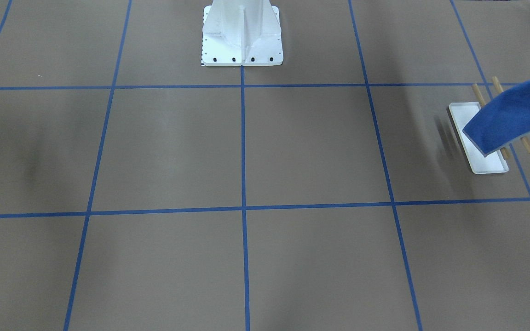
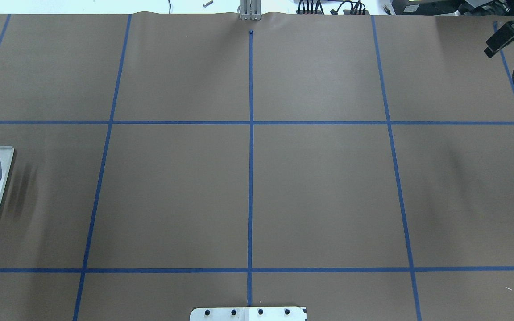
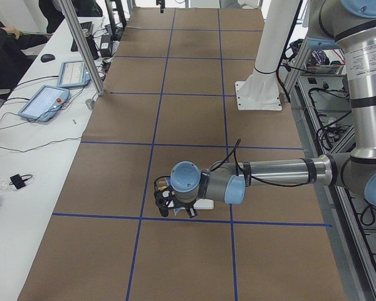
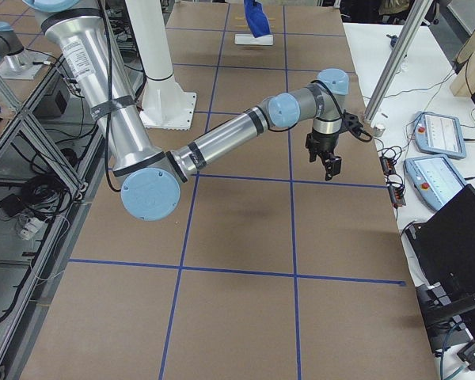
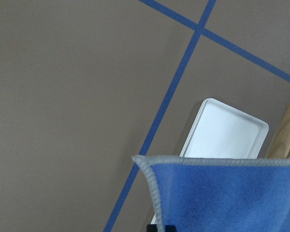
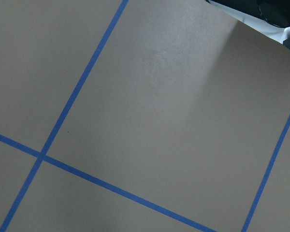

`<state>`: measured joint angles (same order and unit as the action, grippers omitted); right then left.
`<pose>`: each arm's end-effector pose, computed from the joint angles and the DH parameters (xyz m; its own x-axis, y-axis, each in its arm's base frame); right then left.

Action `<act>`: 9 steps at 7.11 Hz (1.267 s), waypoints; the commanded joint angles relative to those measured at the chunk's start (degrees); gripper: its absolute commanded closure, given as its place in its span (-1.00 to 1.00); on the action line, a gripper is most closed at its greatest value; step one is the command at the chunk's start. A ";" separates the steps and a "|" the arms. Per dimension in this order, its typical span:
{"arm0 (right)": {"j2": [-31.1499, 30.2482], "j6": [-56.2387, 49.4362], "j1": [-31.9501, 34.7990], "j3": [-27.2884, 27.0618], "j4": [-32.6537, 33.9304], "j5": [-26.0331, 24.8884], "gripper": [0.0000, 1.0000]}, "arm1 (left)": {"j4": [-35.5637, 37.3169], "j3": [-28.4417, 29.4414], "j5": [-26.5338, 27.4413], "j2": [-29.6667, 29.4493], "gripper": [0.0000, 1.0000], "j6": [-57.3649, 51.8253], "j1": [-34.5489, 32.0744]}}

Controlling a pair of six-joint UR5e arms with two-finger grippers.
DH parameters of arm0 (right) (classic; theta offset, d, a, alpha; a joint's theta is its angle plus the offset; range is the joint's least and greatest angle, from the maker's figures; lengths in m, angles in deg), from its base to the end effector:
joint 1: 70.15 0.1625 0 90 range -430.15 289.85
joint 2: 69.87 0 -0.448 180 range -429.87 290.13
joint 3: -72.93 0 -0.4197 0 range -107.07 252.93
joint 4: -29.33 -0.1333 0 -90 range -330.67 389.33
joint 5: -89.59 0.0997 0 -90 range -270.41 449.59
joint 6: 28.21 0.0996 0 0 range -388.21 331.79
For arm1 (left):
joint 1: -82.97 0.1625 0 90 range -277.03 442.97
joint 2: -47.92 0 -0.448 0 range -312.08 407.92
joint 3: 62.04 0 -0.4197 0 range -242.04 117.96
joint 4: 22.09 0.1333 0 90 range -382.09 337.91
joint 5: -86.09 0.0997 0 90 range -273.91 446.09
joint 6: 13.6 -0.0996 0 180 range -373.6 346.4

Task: Hang towel on rack

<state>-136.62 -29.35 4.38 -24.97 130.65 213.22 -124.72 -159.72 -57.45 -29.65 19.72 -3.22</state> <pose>-0.1002 -0.6550 0.4012 0.7472 -0.4211 0.5141 0.2658 0.8984 0.3495 -0.0246 -0.4313 0.6797 0.5255 -0.4180 -0.7410 0.2667 0.9080 -0.3231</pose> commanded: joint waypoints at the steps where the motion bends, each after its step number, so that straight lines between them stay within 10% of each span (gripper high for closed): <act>1: -0.57 -0.53 0.17 0.26 0.02 0.03 -1.00 | 6.00 -0.23 0.01 -6.15 -0.98 1.14 -0.47; 9: -25.05 -8.54 15.88 3.95 -3.19 8.79 -1.00 | 9.65 6.44 4.76 -13.66 -0.98 -25.50 -7.59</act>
<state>-155.89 -38.30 16.56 -21.57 131.12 218.94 -114.89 -154.52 -52.77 -43.27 -4.58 -10.15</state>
